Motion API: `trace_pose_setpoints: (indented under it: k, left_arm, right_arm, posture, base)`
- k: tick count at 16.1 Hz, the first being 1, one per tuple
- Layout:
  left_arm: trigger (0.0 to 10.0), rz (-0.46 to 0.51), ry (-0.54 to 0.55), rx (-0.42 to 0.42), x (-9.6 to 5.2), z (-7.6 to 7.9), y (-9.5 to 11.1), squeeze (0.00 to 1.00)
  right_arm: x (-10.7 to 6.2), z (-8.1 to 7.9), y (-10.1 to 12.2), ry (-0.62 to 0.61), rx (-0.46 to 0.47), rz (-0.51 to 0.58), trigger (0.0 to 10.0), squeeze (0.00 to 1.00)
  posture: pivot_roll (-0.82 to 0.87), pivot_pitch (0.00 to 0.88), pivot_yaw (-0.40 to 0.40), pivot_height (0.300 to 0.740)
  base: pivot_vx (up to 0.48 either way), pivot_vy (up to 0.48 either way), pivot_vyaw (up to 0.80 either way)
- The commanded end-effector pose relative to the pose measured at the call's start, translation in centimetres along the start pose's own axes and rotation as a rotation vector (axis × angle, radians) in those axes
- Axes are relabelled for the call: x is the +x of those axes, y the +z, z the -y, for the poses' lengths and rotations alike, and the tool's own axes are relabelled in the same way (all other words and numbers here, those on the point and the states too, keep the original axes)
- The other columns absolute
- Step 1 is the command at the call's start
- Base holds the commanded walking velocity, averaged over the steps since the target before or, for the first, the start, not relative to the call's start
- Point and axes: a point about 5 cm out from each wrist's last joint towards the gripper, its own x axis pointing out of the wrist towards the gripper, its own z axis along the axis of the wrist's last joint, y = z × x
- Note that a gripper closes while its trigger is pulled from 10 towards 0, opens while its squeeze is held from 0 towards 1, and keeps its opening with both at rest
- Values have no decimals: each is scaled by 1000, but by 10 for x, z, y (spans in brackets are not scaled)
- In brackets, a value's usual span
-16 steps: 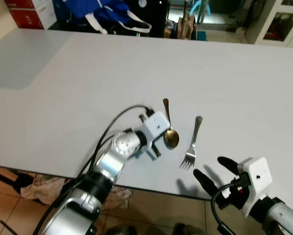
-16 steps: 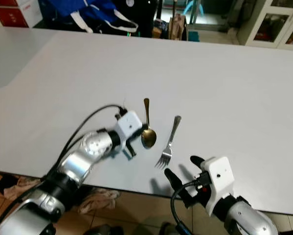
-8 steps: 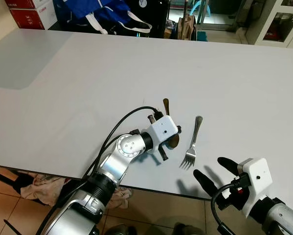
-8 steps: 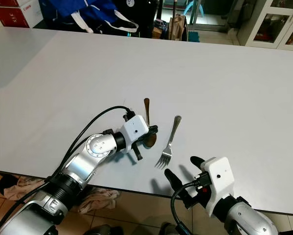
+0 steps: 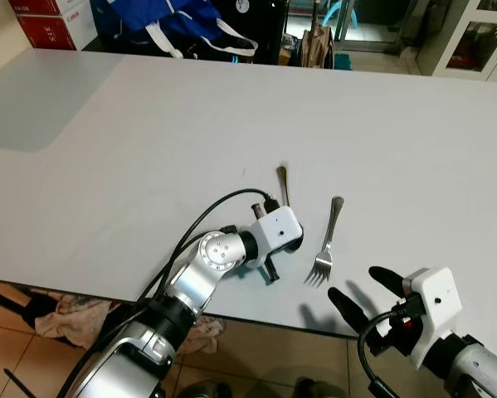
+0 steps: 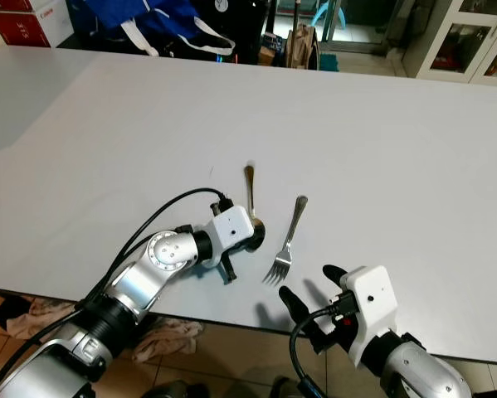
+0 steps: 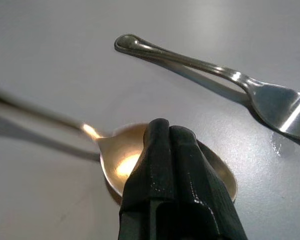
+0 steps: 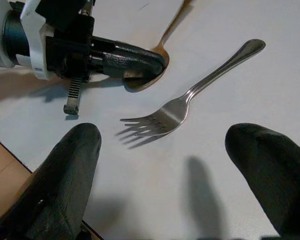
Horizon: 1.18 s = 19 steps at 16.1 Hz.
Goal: Setting the table
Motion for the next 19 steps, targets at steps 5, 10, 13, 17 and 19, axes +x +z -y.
trace_pose_setpoints:
  k: [5, 10, 13, 17, 19]
  left_arm:
    - [10000, -23, -105, 24, -2, 7, 0, 0]
    - [10000, 71, -207, 26, -13, 20, 18, 0]
    - [10000, 105, -240, 26, -21, 27, 27, 0]
    - [10000, 141, -191, 34, -26, 19, 39, 0]
    - [10000, 116, -67, 46, -20, 4, 36, 0]
  right_arm:
    - [-1, 0, -1, 10, 0, -4, 10000, 0]
    - [-1, -1, -1, 13, 0, -7, 10000, 0]
    - [-1, -2, -1, 15, 0, -10, 10000, 0]
    - [-1, -2, -1, 16, -1, -10, 10000, 0]
    - [0, -2, -1, 15, -1, -7, 10000, 0]
  posture:
    - [-145, 96, 41, 740]
    - [-139, 95, 43, 740]
    - [-138, 95, 42, 740]
    - [-133, 91, 41, 740]
    - [-134, 89, 40, 740]
  base:
    - [0, 0, 0]
    - [0, 0, 0]
    - [0, 0, 0]
    - [0, 0, 0]
    - [0, 0, 0]
